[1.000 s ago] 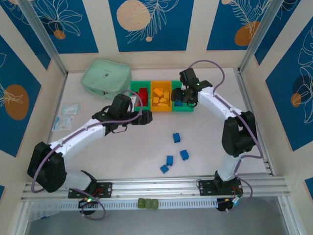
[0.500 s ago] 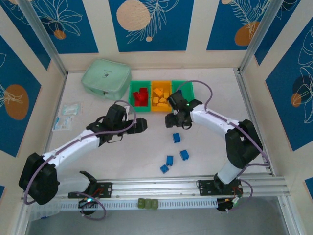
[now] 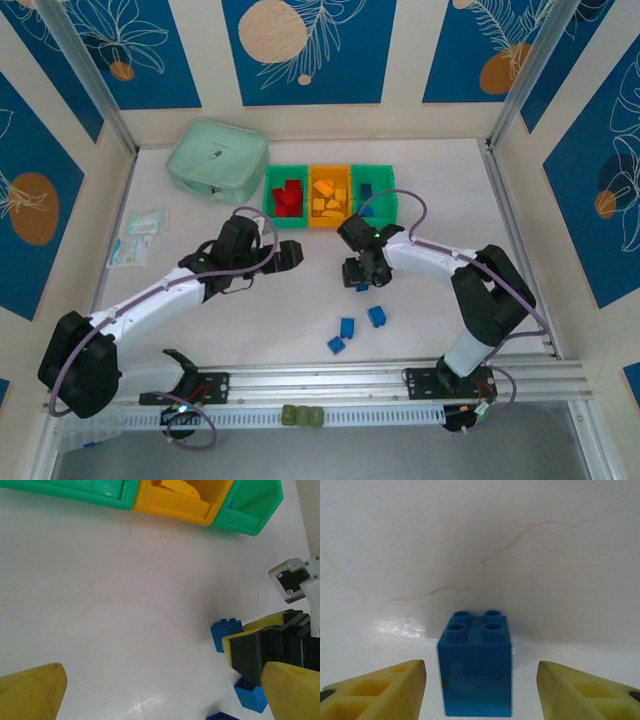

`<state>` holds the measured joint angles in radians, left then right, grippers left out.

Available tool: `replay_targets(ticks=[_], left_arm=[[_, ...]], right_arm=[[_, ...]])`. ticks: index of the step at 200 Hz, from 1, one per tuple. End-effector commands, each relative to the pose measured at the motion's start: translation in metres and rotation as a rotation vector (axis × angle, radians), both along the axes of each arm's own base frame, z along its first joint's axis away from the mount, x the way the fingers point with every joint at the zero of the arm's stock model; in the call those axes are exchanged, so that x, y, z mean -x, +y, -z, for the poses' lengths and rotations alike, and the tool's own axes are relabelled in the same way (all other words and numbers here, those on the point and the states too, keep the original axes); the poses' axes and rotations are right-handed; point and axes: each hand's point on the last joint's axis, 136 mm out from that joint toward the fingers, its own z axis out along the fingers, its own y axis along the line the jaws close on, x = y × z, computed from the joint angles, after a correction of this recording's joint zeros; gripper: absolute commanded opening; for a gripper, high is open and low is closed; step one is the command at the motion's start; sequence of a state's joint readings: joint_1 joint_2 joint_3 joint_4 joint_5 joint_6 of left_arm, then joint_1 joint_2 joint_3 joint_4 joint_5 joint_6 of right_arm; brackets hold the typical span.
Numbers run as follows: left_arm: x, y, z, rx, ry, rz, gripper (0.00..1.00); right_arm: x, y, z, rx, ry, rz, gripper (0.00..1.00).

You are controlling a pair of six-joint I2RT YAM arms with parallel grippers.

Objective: Sort the legos into containers by color
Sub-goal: Pick up the lego from the center of the table, then place the lego in the container.

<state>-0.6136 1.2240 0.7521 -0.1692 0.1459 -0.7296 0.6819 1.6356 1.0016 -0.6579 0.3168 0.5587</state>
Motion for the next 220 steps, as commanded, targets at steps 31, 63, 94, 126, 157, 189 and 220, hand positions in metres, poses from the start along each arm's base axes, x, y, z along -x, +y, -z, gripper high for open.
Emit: replay_targets(ticks=[31,63,94,126,157,189,220], left_arm=[[0.003,-0.007,0.004,0.014,0.015,0.009,0.99],[0.004,-0.006,0.004,0.006,0.017,0.014,0.99],[0.003,-0.006,0.004,0.004,0.015,0.011,0.99],[0.002,-0.008,0.003,0.009,0.014,0.017,0.99],[-0.002,-0.013,-0.005,0.012,-0.002,0.031,0.99],[-0.01,-0.019,-0.014,0.015,-0.023,0.047,0.99],[-0.02,-0.028,-0.024,0.024,-0.046,0.065,0.99]], right_arm=[[0.001,0.006,0.007,0.011,0.004,-0.004,0.51],[-0.003,0.002,0.007,0.022,-0.01,-0.002,0.45],[-0.004,0.003,0.006,0.018,-0.011,-0.003,0.38],[-0.009,0.005,-0.004,-0.007,-0.034,-0.005,0.34],[-0.021,0.005,-0.031,-0.05,-0.091,-0.003,0.33],[-0.05,-0.004,-0.061,-0.087,-0.165,0.026,0.33],[-0.094,-0.022,-0.087,-0.104,-0.246,0.095,0.33]])
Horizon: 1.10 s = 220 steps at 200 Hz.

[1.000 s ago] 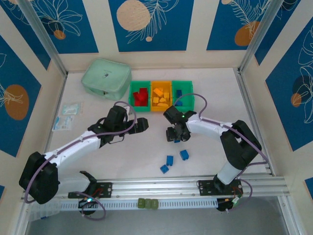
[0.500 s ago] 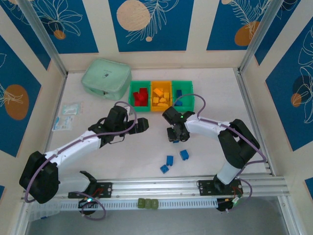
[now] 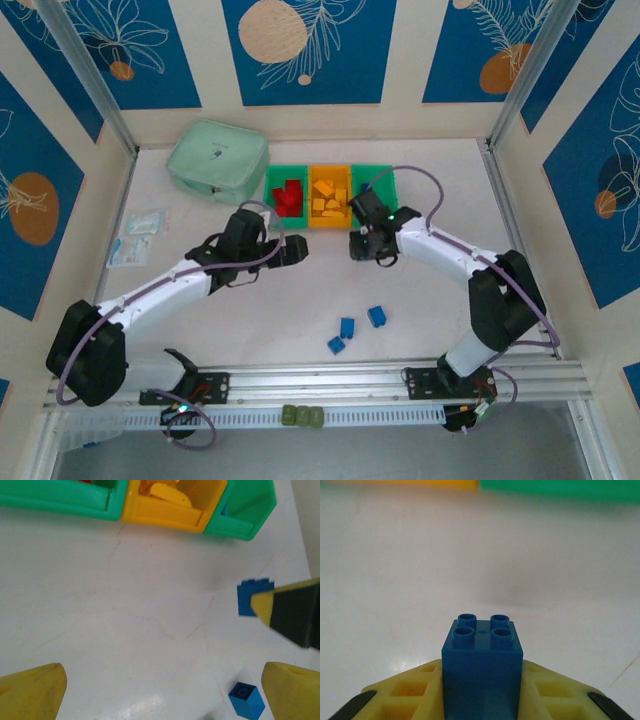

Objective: Sort the legos into containers by color
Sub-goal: Place the lego in the container.

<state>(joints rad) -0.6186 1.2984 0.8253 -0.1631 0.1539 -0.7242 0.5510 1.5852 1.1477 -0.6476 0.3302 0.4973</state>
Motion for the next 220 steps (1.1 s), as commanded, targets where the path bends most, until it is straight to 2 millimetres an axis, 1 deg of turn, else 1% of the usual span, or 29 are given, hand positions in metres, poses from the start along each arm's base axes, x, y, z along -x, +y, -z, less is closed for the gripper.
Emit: replay_targets(ticks=[1,21,48,76,99,116,141,165,182,207,220], left_arm=[[-0.006,-0.015,-0.018,0.021,-0.043,0.051,0.99],[-0.014,-0.02,-0.027,0.021,-0.07,0.061,0.99],[-0.024,-0.027,-0.038,0.017,-0.096,0.072,0.99],[-0.033,-0.033,-0.045,0.017,-0.114,0.078,0.99],[-0.04,-0.037,-0.049,0.015,-0.125,0.086,0.99],[-0.043,-0.039,-0.051,0.014,-0.129,0.086,0.99],[-0.045,-0.04,-0.051,0.016,-0.13,0.085,0.99],[-0.047,-0.04,-0.05,0.017,-0.129,0.086,0.99],[-0.047,-0.039,-0.049,0.014,-0.127,0.084,0.99],[-0.048,-0.037,-0.05,0.016,-0.128,0.08,0.99],[-0.047,-0.037,-0.051,0.019,-0.131,0.081,0.99]], right_arm=[[-0.029,-0.012,-0.024,-0.011,-0.065,0.022,0.33],[-0.061,-0.02,-0.038,-0.017,-0.115,0.046,0.33],[-0.102,-0.032,-0.044,0.001,-0.144,0.079,0.33],[-0.14,-0.042,-0.037,0.031,-0.155,0.108,0.33],[-0.163,-0.043,-0.03,0.049,-0.16,0.104,0.33],[-0.179,-0.048,-0.025,0.075,-0.168,0.11,0.34],[-0.196,-0.056,-0.013,0.103,-0.152,0.13,0.35],[-0.207,-0.061,-0.003,0.114,-0.137,0.142,0.39],[-0.212,-0.063,-0.003,0.126,-0.14,0.148,0.46],[-0.214,-0.06,-0.012,0.107,-0.16,0.144,0.47],[-0.211,-0.056,-0.019,0.083,-0.166,0.142,0.48]])
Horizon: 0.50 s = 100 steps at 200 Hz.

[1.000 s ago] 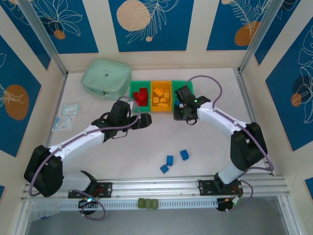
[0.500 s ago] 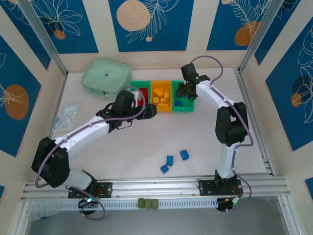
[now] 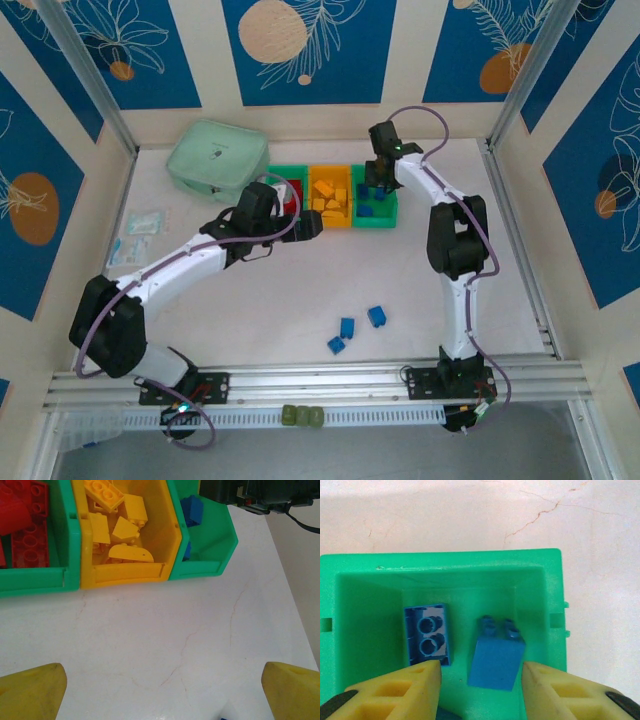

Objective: Sort the legos into containers by color
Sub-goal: Place the lego in the container, then pick up the lego from the bottom-center of the table.

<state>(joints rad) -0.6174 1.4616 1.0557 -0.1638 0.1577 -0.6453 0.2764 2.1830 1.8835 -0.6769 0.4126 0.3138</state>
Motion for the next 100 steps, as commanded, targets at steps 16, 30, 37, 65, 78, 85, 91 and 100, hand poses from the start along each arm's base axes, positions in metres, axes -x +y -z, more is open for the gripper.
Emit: replay_targets(ticks=[16,30,37,65,78,85,91,100], left_arm=[[-0.001,-0.004,-0.016,0.022,-0.033,0.03,0.99],[0.0,-0.004,-0.019,0.028,-0.038,0.032,0.99],[0.001,-0.004,-0.019,0.028,-0.037,0.035,0.99],[0.007,0.001,-0.02,0.023,-0.034,0.037,0.99],[0.012,0.003,-0.02,0.025,-0.033,0.038,0.99],[0.015,0.004,-0.02,0.026,-0.034,0.042,0.99],[0.017,0.006,-0.019,0.027,-0.033,0.043,0.99],[0.02,0.008,-0.018,0.026,-0.033,0.043,0.99]], right_arm=[[0.006,0.015,-0.028,-0.064,-0.041,-0.037,0.49],[0.014,0.024,-0.037,-0.078,-0.054,-0.055,0.49],[0.018,0.028,-0.041,-0.084,-0.061,-0.065,0.49],[0.042,0.041,-0.055,-0.117,-0.071,-0.095,0.5],[0.057,0.042,-0.058,-0.128,-0.068,-0.098,0.51],[0.065,0.043,-0.06,-0.141,-0.063,-0.102,0.51],[0.073,0.044,-0.06,-0.152,-0.056,-0.106,0.51],[0.086,0.045,-0.061,-0.169,-0.045,-0.11,0.51]])
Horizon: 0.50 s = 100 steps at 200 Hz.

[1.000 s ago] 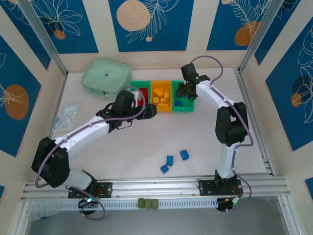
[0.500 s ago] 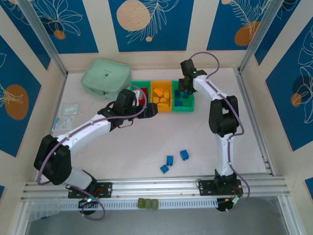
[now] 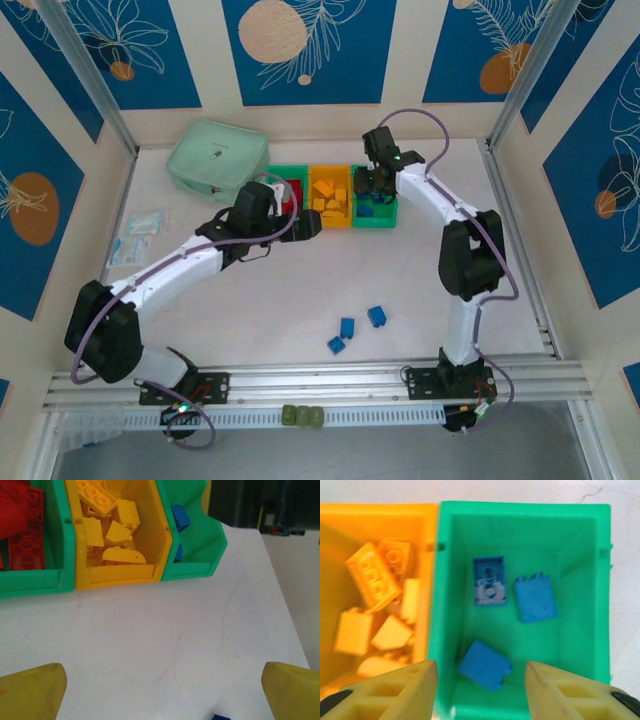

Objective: Sort the legos into containers by color
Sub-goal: Pick up the lego from the bottom-center of the table.

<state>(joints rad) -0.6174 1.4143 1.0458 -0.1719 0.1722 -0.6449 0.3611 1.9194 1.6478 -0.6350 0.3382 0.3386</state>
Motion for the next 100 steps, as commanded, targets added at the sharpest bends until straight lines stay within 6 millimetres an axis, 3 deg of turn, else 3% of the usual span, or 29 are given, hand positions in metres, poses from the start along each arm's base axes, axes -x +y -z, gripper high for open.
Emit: replay_targets(ticks=[1,38,100], left_arm=[[0.014,0.007,-0.004,0.002,-0.014,0.03,0.99],[0.03,0.008,0.007,0.011,0.017,0.063,0.99],[0.064,-0.004,0.028,0.008,0.068,0.149,0.99]], right_arm=[[0.028,0.005,-0.015,-0.074,0.004,-0.01,0.51],[0.087,0.003,-0.01,-0.086,0.072,-0.033,0.55],[0.198,-0.009,0.028,-0.051,0.27,-0.031,0.6]])
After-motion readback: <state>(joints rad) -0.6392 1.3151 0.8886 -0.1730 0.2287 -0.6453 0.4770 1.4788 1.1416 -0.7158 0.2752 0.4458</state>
